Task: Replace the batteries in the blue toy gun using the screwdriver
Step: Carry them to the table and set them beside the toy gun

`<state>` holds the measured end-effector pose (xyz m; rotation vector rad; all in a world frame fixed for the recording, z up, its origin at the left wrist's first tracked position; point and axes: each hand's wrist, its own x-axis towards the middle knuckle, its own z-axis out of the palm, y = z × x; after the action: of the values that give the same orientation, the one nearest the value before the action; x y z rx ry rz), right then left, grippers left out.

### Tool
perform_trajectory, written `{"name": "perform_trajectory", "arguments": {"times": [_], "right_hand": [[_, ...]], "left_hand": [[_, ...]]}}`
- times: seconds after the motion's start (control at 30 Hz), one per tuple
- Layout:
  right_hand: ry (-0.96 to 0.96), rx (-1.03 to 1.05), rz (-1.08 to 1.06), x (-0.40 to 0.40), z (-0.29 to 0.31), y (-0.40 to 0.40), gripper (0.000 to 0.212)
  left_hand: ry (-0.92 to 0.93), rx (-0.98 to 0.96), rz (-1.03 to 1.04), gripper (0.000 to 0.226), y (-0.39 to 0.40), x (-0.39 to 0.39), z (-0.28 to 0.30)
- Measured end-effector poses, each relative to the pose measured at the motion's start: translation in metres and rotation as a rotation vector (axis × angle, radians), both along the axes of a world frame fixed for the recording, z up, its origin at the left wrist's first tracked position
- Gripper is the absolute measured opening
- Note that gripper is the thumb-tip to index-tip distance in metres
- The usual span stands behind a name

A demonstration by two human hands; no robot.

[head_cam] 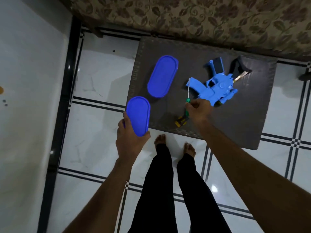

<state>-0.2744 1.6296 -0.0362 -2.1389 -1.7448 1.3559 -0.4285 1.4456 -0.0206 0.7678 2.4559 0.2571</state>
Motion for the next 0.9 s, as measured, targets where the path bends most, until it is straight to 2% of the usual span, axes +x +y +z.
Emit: {"name": "perform_trajectory", "arguments": {"times": [0.23,0.6,0.73,0.9], "right_hand": [[-0.109,0.041,0.020,-0.039,-0.045,0.021,0.021],[-0.247,0.017,0.002,-0.048,-0.080,0.025,0.029],[-0.246,0.025,0.042,-0.048,-0.088,0.026,0.027],[-0.169,0.022,0.035,-0.047,-0.085,0.023,0.032]], "left_hand": [[0.007,0.077,0.022,0.114,0.026,-0.027,-0.053],[-0.112,0.163,0.037,0.124,0.042,-0.032,-0.075],[-0.043,0.156,0.003,0.127,0.044,-0.036,-0.069],[0.085,0.206,-0.031,0.117,0.053,-0.034,-0.056]]}}
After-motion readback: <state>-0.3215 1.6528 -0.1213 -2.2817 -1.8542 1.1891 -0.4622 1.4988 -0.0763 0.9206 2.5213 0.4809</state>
